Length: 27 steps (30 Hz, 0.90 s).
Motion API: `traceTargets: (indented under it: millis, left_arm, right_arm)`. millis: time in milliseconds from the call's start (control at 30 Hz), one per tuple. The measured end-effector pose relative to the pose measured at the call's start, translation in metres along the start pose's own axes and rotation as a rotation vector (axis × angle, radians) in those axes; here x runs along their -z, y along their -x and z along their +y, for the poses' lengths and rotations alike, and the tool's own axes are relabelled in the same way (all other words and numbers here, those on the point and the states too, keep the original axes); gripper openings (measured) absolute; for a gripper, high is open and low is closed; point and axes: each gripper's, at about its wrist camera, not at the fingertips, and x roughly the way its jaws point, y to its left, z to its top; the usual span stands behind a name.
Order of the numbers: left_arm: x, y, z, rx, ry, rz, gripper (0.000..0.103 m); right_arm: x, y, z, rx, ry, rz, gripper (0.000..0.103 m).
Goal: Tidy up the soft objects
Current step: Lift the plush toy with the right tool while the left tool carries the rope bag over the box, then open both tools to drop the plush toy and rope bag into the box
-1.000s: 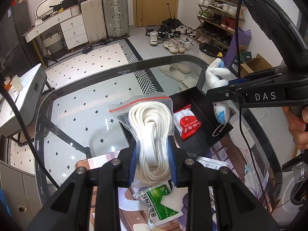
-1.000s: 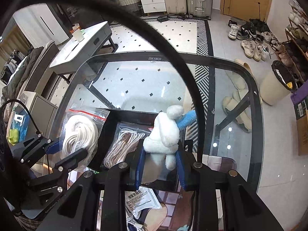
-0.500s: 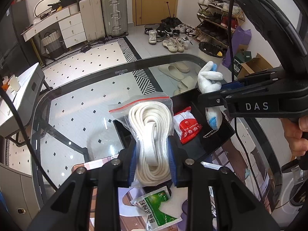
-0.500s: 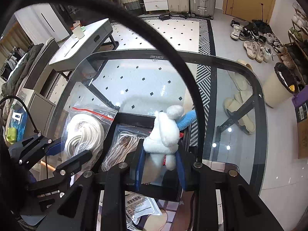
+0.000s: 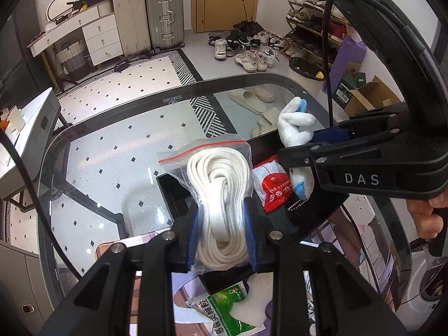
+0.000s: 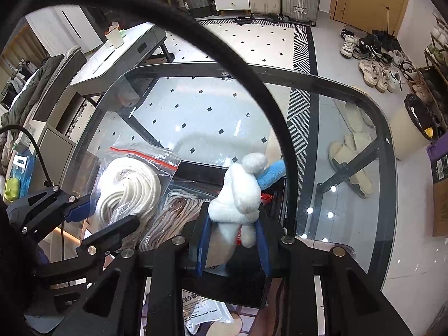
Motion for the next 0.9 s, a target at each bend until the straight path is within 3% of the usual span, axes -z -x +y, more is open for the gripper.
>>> traceTargets:
  millis: [233, 900]
  left_arm:
    - [-0.001, -0.008, 0.0, 0.009, 0.004, 0.009, 0.027]
    - [0.006, -0.029, -0.005, 0.027, 0.012, 0.054, 0.027]
  right_arm:
    - [0.001, -0.007, 0.006, 0.043, 0.051, -0.021, 0.029]
    - [0.01, -0.037, 0.01, 0.034, 0.067, 0.008, 0.03]
